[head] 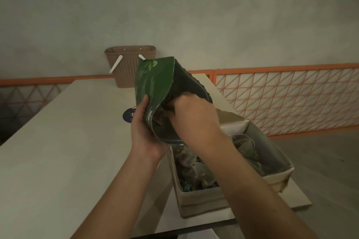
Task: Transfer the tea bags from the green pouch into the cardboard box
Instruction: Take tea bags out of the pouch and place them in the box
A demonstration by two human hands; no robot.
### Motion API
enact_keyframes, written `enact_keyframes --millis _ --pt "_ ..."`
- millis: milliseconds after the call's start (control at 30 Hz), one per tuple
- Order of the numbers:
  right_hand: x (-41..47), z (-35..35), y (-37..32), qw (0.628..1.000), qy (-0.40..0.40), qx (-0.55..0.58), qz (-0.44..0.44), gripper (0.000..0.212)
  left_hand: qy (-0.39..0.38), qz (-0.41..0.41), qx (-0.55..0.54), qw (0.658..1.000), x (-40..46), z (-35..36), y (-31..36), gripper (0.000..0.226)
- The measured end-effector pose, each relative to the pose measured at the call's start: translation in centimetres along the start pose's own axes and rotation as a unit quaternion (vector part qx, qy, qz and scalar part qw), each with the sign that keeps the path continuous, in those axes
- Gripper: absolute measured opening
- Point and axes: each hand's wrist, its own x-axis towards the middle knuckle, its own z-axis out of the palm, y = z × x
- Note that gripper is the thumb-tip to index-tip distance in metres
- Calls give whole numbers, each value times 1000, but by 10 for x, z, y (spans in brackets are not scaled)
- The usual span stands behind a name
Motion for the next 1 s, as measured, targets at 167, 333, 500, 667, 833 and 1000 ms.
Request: enact_keyframes --millis 167,333,500,667,833,1000 --pt "7 5 2 1000 -13 -10 4 16 10 -4 -5 1000 3 1 2 49" --pt "-8 -15 19 978 51 201 26 16 -19 -9 -8 1000 5 -1 4 54" --pt "-30 -44 49 901 45 415 114 11 -55 -18 -17 998 13 -8 9 58" --pt "-49 -51 95 854 51 486 178 16 -62 -18 -18 998 21 -16 8 58" --pt "-60 -39 126 881 39 428 198 19 -71 -13 -14 997 20 -12 1 57" --pt "-64 -9 142 969 -24 181 164 27 -64 2 -1 998 18 -11 -3 56"
